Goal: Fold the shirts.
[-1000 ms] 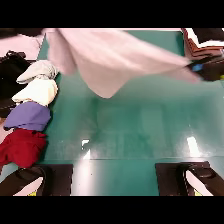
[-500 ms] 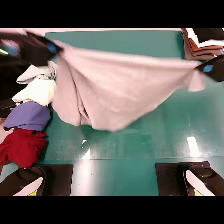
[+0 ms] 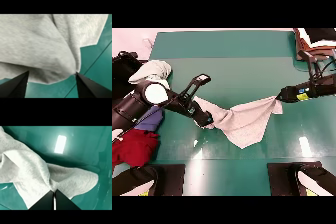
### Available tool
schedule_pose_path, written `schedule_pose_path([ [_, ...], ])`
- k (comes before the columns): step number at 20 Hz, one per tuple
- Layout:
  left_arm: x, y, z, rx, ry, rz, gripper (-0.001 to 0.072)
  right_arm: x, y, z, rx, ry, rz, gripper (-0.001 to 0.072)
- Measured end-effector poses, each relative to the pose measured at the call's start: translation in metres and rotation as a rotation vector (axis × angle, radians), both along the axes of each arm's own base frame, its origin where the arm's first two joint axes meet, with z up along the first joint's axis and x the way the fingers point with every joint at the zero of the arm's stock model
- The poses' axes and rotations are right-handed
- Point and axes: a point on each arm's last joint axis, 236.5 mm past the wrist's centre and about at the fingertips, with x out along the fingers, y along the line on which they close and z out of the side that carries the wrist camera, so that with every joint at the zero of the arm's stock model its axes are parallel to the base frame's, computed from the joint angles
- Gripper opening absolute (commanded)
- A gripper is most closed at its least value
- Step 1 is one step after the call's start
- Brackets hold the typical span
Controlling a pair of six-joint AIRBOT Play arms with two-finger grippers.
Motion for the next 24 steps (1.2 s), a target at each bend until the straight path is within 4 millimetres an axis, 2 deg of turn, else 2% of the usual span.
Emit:
schedule_pose_path([
  [2,0.024,0.013,0.011,-0.026,-0.02,0.095,0.0655,0.001,0.0,-0.005,0.001,0.004,-0.005,0.0012],
  [5,0.072,0.064,0.018,-0.05,-0.026,0.322,0.0656,0.003,0.0,-0.008,0.003,0.005,-0.009,0.0012],
  [7,0.089,0.102,0.002,-0.039,0.02,0.446,0.0656,0.004,0.0,-0.009,0.004,0.001,-0.013,0.0013],
  [8,0.091,0.116,-0.011,-0.027,0.055,0.486,0.0656,0.006,0.0,-0.008,0.004,-0.004,-0.016,0.0013],
  [10,0.086,0.133,-0.041,-0.014,0.134,0.526,0.0656,0.008,0.0,-0.008,0.005,-0.013,-0.02,0.0013],
  [13,0.076,0.133,-0.082,-0.041,0.225,0.519,0.0657,0.01,0.0,-0.007,0.007,-0.02,-0.024,0.0013],
  [16,0.076,0.126,-0.108,-0.09,0.271,0.51,0.0656,0.011,0.0,-0.007,0.007,-0.025,-0.025,0.0013],
  [18,0.081,0.12,-0.116,-0.124,0.278,0.512,0.0656,0.011,0.0,-0.007,0.007,-0.025,-0.025,0.0013],
  [22,0.084,0.1,-0.119,-0.172,0.256,0.471,0.0649,0.011,0.0,-0.007,0.008,-0.027,-0.026,0.0013],
  [24,0.087,0.092,-0.117,-0.185,0.24,0.46,0.0134,0.011,0.0,-0.007,0.008,-0.027,-0.026,0.0013],
])
